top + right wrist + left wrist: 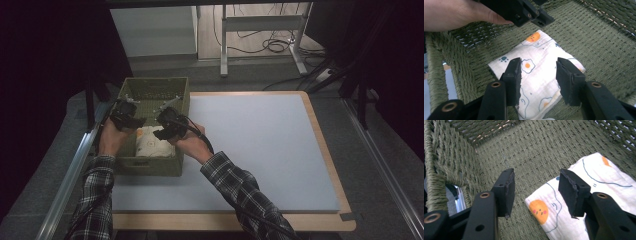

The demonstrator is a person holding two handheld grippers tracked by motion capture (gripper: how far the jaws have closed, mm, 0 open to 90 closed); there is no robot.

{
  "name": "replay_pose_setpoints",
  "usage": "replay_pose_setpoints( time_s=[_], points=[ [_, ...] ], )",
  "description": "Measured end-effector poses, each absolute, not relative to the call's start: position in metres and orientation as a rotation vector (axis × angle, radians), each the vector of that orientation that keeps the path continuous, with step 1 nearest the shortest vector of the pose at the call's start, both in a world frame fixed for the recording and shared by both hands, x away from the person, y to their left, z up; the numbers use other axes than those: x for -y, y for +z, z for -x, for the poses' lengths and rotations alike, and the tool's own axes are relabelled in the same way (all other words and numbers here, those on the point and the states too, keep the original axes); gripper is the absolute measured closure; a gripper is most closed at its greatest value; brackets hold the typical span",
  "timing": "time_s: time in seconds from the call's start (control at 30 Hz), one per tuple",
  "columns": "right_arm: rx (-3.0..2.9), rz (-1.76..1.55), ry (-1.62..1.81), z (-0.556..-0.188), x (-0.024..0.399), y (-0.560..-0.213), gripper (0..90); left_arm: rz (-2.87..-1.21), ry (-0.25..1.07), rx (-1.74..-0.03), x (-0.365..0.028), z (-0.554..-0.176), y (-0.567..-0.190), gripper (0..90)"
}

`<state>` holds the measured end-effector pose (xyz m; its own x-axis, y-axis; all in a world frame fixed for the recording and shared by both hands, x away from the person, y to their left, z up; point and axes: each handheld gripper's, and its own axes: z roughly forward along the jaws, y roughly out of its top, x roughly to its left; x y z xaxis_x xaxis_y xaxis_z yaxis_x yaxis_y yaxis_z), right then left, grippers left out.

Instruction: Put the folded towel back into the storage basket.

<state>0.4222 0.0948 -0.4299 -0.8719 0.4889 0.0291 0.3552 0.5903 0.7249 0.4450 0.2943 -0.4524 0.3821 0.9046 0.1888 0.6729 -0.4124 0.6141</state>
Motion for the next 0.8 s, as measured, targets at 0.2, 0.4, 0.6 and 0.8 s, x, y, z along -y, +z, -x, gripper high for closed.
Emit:
replay_pose_setpoints(
  time_s=[0.2,0.4,0.6,0.8],
  points=[
    [-2.631,-0.681,1.179,-0.42,-0.087,-0.43,43.7,-2.147,0.677,-1.369,-0.293,-0.441,-0.451,37.5],
    [-2.615,-0.669,1.206,-0.419,-0.074,-0.428,34.8,-2.093,0.645,-1.364,-0.29,-0.436,-0.446,28.4],
    [-2.604,-0.674,1.232,-0.419,-0.059,-0.424,28.0,-2.05,0.608,-1.341,-0.284,-0.431,-0.44,20.8],
    [-2.597,-0.688,1.238,-0.418,-0.043,-0.423,22.7,-2.02,0.57,-1.328,-0.28,-0.428,-0.44,16.1]
  ],
)
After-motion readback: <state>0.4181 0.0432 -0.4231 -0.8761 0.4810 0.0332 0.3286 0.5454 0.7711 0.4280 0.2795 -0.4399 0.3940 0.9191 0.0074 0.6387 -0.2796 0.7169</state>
